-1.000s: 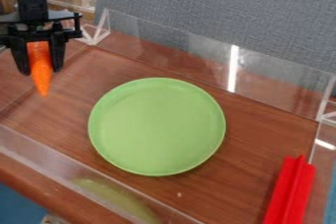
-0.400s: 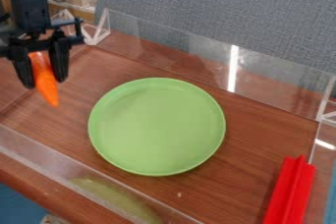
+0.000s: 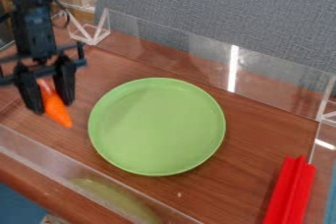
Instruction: Put the carrot on the left side
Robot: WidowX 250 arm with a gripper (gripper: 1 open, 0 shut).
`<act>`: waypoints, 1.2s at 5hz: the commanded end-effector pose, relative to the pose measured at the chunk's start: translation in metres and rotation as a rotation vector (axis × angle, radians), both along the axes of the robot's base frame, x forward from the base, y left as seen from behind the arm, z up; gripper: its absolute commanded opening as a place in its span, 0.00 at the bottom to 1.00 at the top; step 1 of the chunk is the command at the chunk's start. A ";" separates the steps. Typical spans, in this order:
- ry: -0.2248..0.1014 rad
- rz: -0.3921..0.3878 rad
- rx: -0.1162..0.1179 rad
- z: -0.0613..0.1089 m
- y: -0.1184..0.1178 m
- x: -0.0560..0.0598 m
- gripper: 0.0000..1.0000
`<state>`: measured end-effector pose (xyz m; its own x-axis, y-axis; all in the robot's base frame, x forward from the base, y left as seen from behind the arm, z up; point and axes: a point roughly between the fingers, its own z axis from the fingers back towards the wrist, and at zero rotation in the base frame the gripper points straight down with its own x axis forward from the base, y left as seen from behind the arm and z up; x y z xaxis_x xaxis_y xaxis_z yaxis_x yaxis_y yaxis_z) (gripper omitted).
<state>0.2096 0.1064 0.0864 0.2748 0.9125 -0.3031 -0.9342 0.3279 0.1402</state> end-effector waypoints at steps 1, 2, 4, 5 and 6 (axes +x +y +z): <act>0.009 0.091 -0.029 -0.007 -0.003 0.004 0.00; 0.039 0.158 -0.066 -0.019 -0.003 0.008 0.00; 0.020 0.172 -0.091 -0.001 -0.006 0.012 1.00; -0.003 0.178 -0.139 0.033 -0.001 0.022 1.00; -0.028 0.195 -0.174 0.055 -0.004 0.029 1.00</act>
